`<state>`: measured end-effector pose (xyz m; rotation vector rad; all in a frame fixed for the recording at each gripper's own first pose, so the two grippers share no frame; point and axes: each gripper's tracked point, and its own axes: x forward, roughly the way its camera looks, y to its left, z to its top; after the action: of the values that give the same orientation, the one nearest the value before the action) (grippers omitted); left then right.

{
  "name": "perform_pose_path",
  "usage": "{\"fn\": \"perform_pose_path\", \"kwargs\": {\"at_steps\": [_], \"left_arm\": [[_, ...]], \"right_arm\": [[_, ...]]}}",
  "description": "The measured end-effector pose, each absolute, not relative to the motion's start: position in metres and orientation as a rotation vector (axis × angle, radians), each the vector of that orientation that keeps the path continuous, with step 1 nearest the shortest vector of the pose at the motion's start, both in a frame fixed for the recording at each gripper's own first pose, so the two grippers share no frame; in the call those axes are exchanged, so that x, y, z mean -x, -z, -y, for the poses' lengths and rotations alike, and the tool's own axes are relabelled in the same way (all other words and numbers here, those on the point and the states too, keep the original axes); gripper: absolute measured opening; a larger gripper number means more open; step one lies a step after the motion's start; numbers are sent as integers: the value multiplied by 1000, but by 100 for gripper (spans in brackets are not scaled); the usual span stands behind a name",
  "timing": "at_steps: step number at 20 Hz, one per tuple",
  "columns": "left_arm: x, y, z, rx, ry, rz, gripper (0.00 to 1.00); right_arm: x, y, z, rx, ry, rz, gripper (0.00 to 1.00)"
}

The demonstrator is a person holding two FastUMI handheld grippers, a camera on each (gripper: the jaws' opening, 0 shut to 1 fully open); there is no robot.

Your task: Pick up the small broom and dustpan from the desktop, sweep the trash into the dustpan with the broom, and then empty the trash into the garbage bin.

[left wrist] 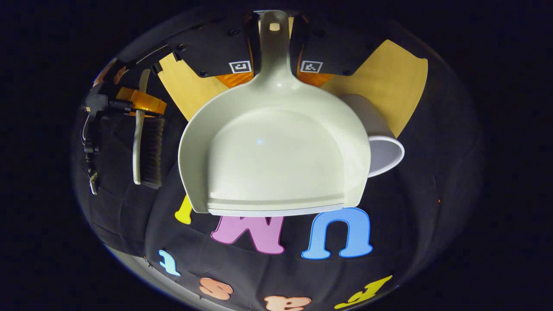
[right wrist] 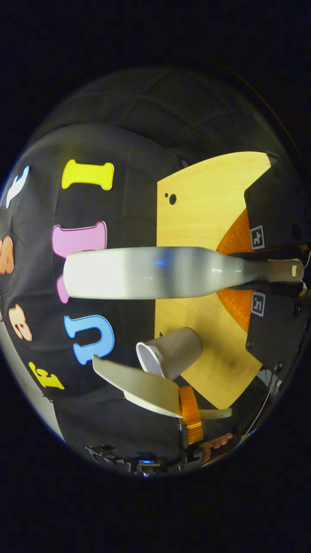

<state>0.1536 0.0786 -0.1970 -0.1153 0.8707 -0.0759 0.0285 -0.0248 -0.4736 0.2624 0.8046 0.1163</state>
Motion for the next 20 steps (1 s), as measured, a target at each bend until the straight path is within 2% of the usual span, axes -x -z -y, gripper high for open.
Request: {"fn": "perform_pose_path", "kwargs": {"at_steps": [7,13,16,20], "left_arm": [[-129,295,-78,40,25,-1167,25],[-106,381,-78,48,-12,-1486,25],[-118,377,-84,69,-56,-1565,25],[-124,378,-85,68,-97,-1642,25]], "right_arm": [[-5,556,-25,-333,-137,-1084,22],[40,664,-37,-334,-104,-1445,22],[65,699,-38,-336,-63,-1588,22],[76,718,-42,-265,-32,-1675,22]]}}
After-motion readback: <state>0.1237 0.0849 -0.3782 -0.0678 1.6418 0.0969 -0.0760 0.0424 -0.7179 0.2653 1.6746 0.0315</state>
